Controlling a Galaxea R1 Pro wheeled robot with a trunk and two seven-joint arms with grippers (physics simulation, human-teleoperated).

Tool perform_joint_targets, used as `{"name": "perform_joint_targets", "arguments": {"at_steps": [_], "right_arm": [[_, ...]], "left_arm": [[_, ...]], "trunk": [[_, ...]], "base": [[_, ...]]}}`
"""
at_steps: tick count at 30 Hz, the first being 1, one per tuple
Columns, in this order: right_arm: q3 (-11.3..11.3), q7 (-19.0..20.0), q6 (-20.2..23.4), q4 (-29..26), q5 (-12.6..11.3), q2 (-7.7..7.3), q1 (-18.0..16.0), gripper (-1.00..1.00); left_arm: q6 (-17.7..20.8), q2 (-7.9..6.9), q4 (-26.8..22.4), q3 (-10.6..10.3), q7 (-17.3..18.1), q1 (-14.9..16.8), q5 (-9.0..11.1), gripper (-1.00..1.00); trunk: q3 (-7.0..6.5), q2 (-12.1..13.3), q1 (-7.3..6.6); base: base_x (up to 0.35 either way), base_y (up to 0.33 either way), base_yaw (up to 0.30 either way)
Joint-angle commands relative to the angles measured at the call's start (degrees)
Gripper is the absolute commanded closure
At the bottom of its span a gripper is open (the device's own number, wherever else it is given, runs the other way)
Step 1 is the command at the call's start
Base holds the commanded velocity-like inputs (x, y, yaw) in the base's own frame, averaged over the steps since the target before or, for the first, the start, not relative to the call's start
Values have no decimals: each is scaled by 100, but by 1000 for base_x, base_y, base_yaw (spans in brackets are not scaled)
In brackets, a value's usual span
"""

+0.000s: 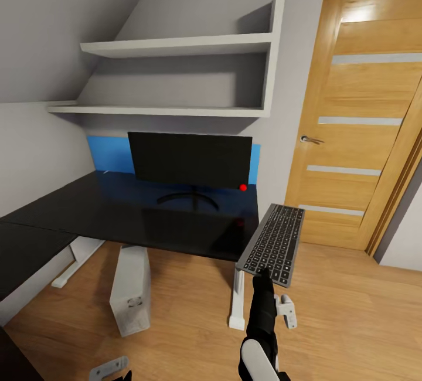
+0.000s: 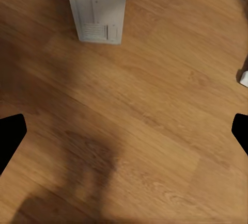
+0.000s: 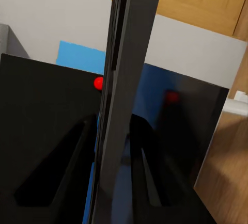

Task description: In the bedroom, organize the workspace by keeping the computer under the desk, ensuring the monitor is on the desk, placing the keyboard on the desk next to the monitor, placing the mouse on the desk next to the keyboard, moving the folder from the swivel chair onto the desk next to the mouse, stacking the notebook on top of the folder with the pen on top of the notebook, and positioning the swivel chair next to the desk.

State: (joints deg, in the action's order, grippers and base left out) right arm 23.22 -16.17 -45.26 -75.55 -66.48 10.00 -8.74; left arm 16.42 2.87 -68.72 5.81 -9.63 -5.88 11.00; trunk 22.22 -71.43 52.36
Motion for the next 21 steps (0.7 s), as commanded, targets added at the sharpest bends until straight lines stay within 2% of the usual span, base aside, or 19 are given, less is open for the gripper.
{"name": "perform_joint_targets", "arguments": {"at_steps": [1,21], "right_arm": [[8,-36,-18,-3,22,0,-5,100],[36,-36,9,40,28,0,-5,100]], "left_arm": [[27,3,1,2,-27,-1,60,-100],[25,3,34,-18,-28,-1,59,-100]], "trunk": [[5,-4,1],[5,-4,1]], "base": [[0,5,0],[0,0,0]]}}
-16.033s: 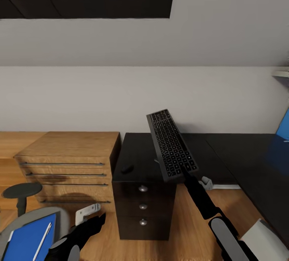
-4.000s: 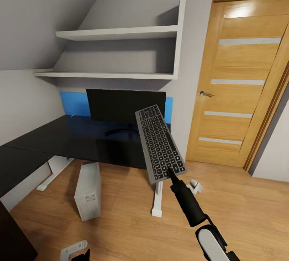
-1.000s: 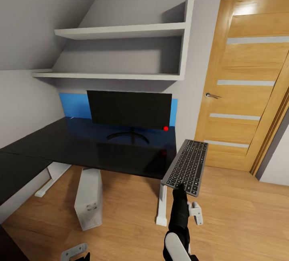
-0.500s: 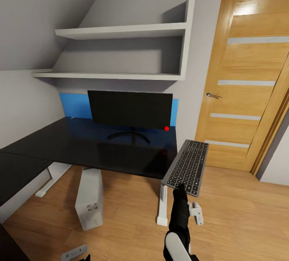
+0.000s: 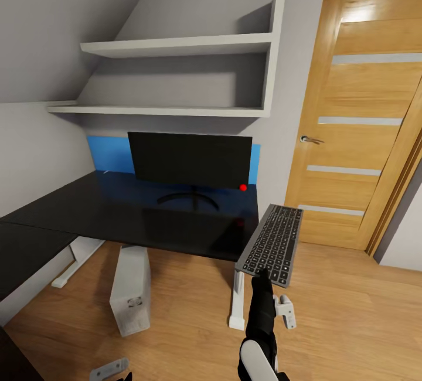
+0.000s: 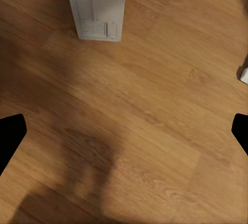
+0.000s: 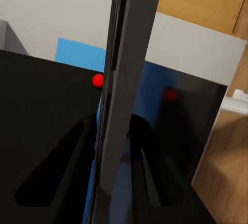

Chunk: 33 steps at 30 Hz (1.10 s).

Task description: In the bedroom, organize the workspace by keeping the computer under the desk, ensuring the monitor is on the desk, placing the keyboard on the desk next to the monitor, placing the mouse on the desk next to the keyboard, moving the folder from the swivel chair onto the desk next to the mouse, stacking the notebook on top of the folder with the pen on top of the notebook, and positioning the swivel chair next to the desk.

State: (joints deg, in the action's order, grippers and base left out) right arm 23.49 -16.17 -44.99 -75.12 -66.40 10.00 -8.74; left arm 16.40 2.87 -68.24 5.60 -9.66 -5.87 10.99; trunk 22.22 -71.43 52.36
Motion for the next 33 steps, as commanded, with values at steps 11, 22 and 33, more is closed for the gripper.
{"name": "perform_joint_targets", "arguments": {"at_steps": [11,22,33], "right_arm": [[52,346,-11,45,40,0,-5,100],[423,568,-42,158,17,0,-5,100],[367,545,-35,173,4,0,-5,100]], "left_arm": [[25,3,-14,3,-19,-1,53,-100],[27,3,-14,3,-18,-1,55,-100],[24,3,-14,3,-18,-1,53,-100]], "trunk": [[5,-4,0],[5,-4,0],[5,-4,0]], "base": [[0,0,0],[0,0,0],[0,0,13]]}}
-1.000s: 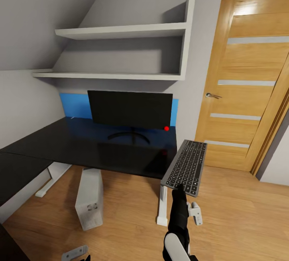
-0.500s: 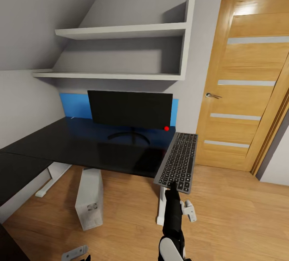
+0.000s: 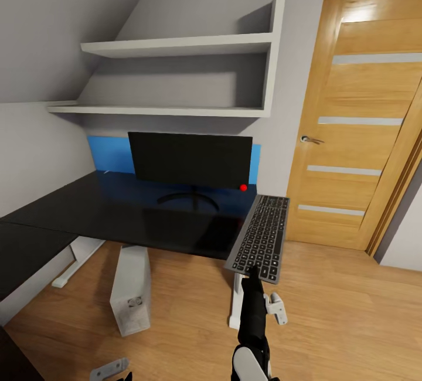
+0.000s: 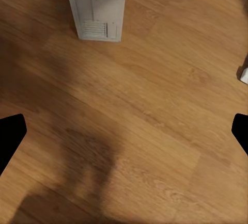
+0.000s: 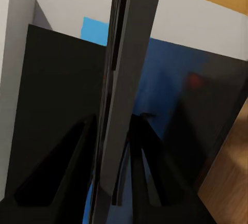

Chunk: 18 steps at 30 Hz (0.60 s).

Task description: In the bedroom, organize the workspace by keeping the computer under the desk, ensuring the monitor is on the desk, placing the keyboard on the desk next to the monitor, placing the mouse on the desk next to the keyboard, moving the folder from the swivel chair onto the desk next to the mouse, stacking the notebook on top of the folder with the pen on top of the notebook, and positioning the swivel chair next to the desk.

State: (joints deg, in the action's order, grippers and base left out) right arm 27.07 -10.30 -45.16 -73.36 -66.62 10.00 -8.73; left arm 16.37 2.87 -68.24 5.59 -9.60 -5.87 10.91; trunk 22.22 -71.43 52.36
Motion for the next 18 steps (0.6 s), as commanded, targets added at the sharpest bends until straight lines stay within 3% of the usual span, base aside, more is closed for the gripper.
{"name": "perform_joint_targets", "arguments": {"at_steps": [1,6,18], "right_arm": [[12,-96,4,-3,27,0,-5,100],[9,-707,86,117,19,0,-5,100],[14,-788,133,130,26,0,-5,100]], "left_arm": [[25,3,-14,4,-24,-1,60,-100],[28,3,-14,4,-24,-1,61,-100],[24,3,-14,8,-24,-1,60,-100]], "trunk": [[5,-4,1],[5,-4,1],[5,-4,1]], "base": [[0,0,5],[0,0,1],[0,0,0]]}}
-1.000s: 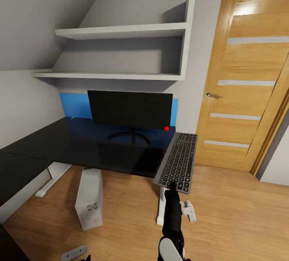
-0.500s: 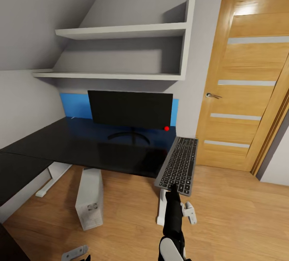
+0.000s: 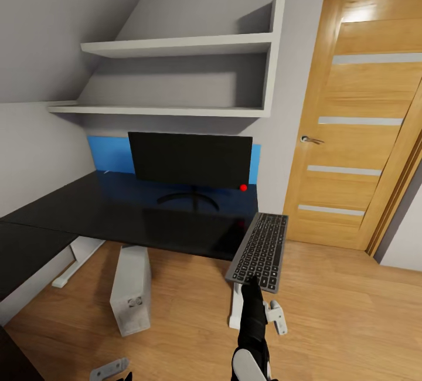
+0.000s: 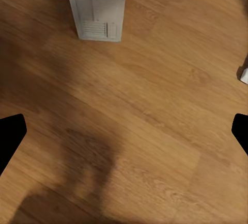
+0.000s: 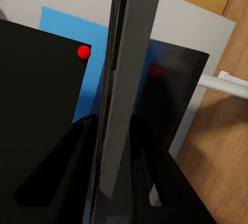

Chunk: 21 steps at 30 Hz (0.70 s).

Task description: In the bedroom, organize the workspace by keeping the computer under the desk, ensuring the monitor is on the desk, placing the keyboard on the desk next to the monitor, placing the mouse on the desk next to the keyboard, moving the folder from the swivel chair onto the desk next to the mouse, stacking the notebook on top of the folder with the pen on top of the notebook, and positioning the swivel chair next to the desk.

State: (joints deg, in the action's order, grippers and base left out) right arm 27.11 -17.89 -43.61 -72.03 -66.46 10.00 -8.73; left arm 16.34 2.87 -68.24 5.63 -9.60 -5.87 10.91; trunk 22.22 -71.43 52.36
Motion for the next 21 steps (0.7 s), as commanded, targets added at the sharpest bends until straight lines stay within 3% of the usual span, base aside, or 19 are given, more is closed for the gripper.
{"name": "perform_joint_targets", "arguments": {"at_steps": [1,6,13,21], "right_arm": [[11,-28,-21,-3,8,0,-6,100],[13,-30,-16,16,2,0,-6,100],[21,-30,-25,22,3,0,-6,100],[14,-30,-53,24,23,0,-6,100]], "left_arm": [[27,3,-14,2,-24,-2,60,-100],[27,3,-14,4,-24,-2,65,-100],[30,3,-14,2,-17,-2,69,-100],[36,3,-14,0,-19,-2,69,-100]], "trunk": [[5,-4,1],[5,-4,1],[5,-4,1],[5,-4,1]], "base": [[0,0,0],[33,0,0],[254,0,0],[89,0,0]]}}
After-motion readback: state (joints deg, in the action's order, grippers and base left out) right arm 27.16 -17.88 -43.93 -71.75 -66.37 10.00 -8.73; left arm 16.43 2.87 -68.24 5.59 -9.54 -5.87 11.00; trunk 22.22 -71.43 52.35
